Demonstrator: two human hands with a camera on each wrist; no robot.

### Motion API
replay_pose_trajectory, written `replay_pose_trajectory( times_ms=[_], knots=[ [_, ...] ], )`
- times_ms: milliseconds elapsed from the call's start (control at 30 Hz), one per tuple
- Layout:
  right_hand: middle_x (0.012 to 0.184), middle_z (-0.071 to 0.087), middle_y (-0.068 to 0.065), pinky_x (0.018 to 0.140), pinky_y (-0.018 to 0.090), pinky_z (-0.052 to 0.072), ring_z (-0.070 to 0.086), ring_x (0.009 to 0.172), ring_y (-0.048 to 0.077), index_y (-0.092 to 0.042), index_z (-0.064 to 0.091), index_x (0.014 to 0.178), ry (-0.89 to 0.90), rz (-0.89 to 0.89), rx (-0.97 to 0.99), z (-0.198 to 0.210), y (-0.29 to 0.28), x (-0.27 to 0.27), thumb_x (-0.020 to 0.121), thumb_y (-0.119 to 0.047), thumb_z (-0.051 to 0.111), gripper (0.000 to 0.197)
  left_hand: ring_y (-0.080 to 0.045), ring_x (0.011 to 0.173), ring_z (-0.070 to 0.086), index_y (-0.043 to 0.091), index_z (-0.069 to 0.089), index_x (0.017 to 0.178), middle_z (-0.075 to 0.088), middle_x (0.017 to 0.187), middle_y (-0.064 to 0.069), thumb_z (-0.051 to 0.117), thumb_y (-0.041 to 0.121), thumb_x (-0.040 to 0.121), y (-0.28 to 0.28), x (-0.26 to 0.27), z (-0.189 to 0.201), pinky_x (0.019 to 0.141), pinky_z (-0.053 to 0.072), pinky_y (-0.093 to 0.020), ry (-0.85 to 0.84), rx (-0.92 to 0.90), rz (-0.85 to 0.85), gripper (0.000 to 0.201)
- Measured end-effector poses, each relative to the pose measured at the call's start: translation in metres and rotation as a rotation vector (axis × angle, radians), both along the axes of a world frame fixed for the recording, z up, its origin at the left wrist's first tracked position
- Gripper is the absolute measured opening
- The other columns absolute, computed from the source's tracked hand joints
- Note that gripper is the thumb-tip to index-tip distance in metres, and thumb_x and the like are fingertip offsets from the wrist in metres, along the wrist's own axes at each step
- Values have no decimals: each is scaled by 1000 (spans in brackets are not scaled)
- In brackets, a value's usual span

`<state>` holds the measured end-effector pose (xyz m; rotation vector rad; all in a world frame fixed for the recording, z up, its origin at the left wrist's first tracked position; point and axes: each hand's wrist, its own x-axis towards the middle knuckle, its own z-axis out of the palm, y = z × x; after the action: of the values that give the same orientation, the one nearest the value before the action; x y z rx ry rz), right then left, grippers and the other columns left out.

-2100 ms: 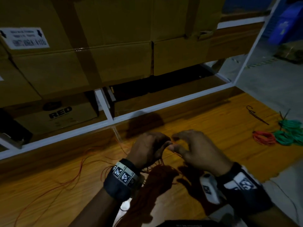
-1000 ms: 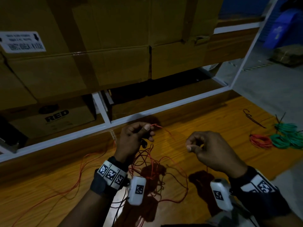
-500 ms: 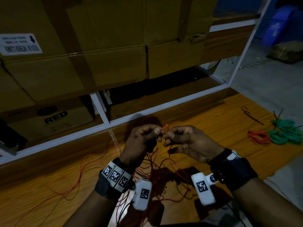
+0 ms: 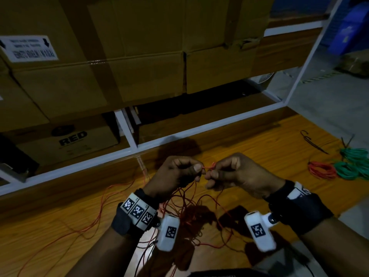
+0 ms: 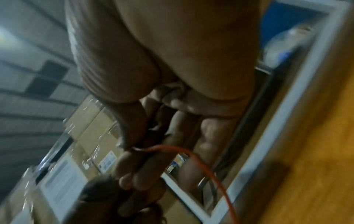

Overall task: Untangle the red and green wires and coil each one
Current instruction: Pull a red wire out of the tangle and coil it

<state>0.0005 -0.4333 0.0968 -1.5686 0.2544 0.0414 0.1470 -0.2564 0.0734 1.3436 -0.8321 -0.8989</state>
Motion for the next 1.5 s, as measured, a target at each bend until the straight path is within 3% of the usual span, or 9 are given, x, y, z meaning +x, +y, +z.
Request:
replay_pose_trajectory(
  times_ms=[267, 533, 667, 1000, 1100, 1200, 1267, 1367, 1500],
  knots=[
    [91, 77, -17, 70, 35, 64, 70, 82, -2, -27, 83, 88, -128, -287, -839, 0, 6, -4, 90, -23, 78, 6, -17, 50, 34, 3, 72, 86, 57, 65, -8, 60, 15, 100, -3, -7, -2, 47, 25, -23, 70, 147, 10, 22],
    [79, 75, -6, 52, 28, 49, 71, 83, 22, -30, 79, 84, -175, -439, -1406, -5, 12, -7, 74, -22, 81, 13, -7, 41, 27, 12, 62, 84, 42, 61, 3, 60, 16, 92, 5, -6, -2, 45, 11, -23, 551, 262, -85, 9],
    [71, 72, -3, 59, 26, 36, 68, 95, 29, -22, 77, 80, -202, -437, -1549, -11, 16, -6, 65, -16, 83, 17, -12, 48, 20, 14, 67, 83, 35, 58, 5, 57, 22, 98, 20, 13, 1, 51, 8, -30, 383, 388, 16, 19],
    [74, 73, 3, 71, 42, 48, 62, 101, 33, -25, 80, 84, 212, -470, -1489, -26, -9, -33, 73, -19, 87, 15, -6, 45, 41, 15, 75, 74, 50, 51, 8, 70, 33, 95, 54, 40, -17, 46, 32, -20, -537, 329, 162, 27],
    [119, 70, 9, 88, 47, 51, 50, 129, 32, -28, 71, 117, 214, -357, -1450, -24, -4, -31, 81, -49, 80, 42, -3, 52, 55, 25, 76, 79, 61, 56, 18, 68, 37, 97, 37, 30, -15, 50, 38, -20, -687, 338, 164, 23],
    [162, 28, -11, 117, 47, 31, 13, 155, 19, -37, 33, 154, 154, -87, -1349, -8, 11, -20, 86, -73, 60, 81, -4, 55, 60, 24, 78, 87, 65, 61, 15, 66, 38, 99, 19, 11, -13, 48, 40, -23, -787, 256, 77, 22],
    [145, 52, -15, 107, 35, 40, 37, 142, 7, -33, 47, 148, 77, 6, -1151, -1, 23, -6, 95, -67, 50, 62, -6, 57, 61, 26, 79, 91, 69, 67, 12, 64, 40, 99, 11, 0, -10, 47, 43, -25, -833, 195, 86, 22],
    [75, 68, -14, 56, 26, 43, 62, 67, 0, -26, 74, 93, -30, 19, -991, -3, 29, 6, 102, -52, 52, 36, -5, 68, 67, 26, 80, 98, 74, 81, 13, 62, 44, 98, 12, -3, -13, 53, 50, -25, -815, 121, 111, 25],
    [70, 70, -12, 52, 33, 52, 62, 61, 5, -28, 77, 89, -85, 79, -1072, 3, 24, 2, 98, -50, 56, 32, -10, 78, 73, 30, 76, 114, 78, 92, 6, 69, 36, 97, 26, -1, -25, 65, 60, -36, -632, 94, -38, 19]
  ],
)
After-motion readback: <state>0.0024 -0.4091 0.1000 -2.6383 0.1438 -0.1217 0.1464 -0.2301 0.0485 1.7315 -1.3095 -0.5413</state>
